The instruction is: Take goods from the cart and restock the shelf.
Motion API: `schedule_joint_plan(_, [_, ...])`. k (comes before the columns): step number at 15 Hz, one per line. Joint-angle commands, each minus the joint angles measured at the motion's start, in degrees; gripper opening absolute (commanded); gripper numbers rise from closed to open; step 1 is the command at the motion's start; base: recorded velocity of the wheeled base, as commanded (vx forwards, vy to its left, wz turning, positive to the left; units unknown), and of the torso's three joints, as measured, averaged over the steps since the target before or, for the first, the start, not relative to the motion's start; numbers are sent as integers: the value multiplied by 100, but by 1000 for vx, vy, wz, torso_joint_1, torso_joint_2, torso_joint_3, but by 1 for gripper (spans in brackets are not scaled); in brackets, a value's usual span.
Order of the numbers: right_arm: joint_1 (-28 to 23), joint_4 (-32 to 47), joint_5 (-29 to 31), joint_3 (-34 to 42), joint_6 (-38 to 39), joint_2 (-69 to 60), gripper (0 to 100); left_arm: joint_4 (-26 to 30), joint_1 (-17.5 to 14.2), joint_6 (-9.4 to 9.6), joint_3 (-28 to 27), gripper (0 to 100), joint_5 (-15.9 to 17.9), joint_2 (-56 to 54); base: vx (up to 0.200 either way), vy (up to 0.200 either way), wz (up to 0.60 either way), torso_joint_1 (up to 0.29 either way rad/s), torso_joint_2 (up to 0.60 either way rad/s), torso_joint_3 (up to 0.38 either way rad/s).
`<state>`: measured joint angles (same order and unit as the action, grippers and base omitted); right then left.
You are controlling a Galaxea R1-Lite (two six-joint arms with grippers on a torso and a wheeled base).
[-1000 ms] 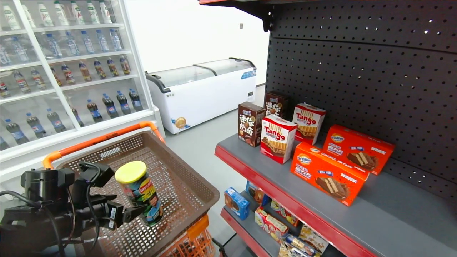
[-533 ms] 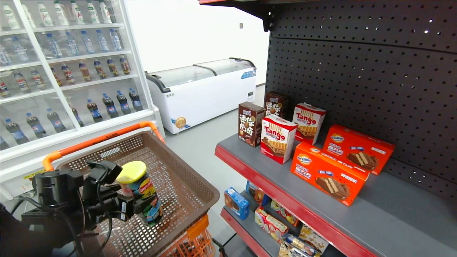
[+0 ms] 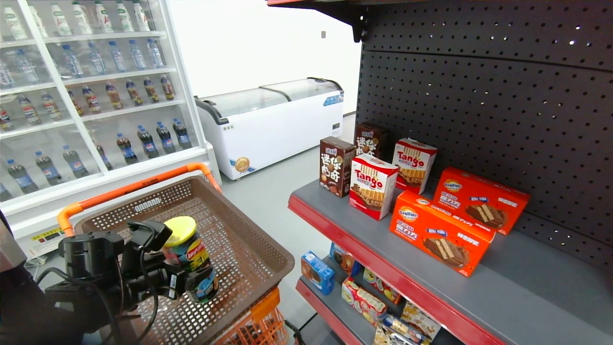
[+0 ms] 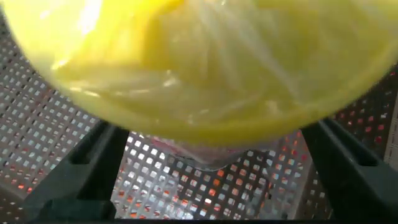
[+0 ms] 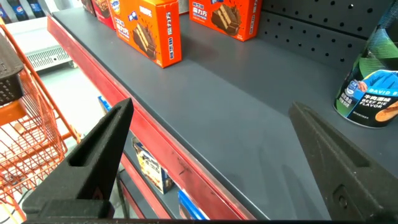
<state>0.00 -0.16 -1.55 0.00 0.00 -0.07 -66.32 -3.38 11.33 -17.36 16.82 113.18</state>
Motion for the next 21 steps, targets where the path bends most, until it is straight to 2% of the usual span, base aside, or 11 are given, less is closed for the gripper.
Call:
schedule_joint_plan(1, [0, -2, -3, 0, 0, 7, 100, -22, -5, 1, -4, 100, 5, 82, 0, 0, 0, 0, 0, 0])
schedule_joint_plan(5, [0, -2, -3, 0, 0, 7, 100, -189, 30, -8, -119, 100, 5, 187, 0, 0, 0, 0, 0, 0])
schedule_joint_plan(6, [0, -2, -3, 0, 0, 7, 100, -189, 21, -8, -189, 0, 5, 187, 0, 0, 0, 0, 0, 0])
schedule_joint_plan(13, [0, -2, -3, 0, -9, 7, 100, -83, 30, 28, -242, 0, -83, -164, 0, 0, 0, 0, 0, 0])
schedule_joint_plan(15, [0, -2, -3, 0, 0, 7, 100, 14, -5, -60, -321, 0, -153, -657, 0, 0, 0, 0, 0, 0])
schedule_joint_plan(16, [0, -2, -3, 0, 0, 7, 100, 163, -31, -113, -338, 0, -153, -929, 0, 0, 0, 0, 0, 0])
schedule_joint_plan(18, [0, -2, -3, 0, 0, 7, 100, 954, -75, -183, -505, 0, -171, -1659, 0, 0, 0, 0, 0, 0])
schedule_joint_plan(21, [0, -2, -3, 0, 0, 7, 100, 1798, -67, -552, -637, 0, -179, -2634, 0, 0, 0, 0, 0, 0])
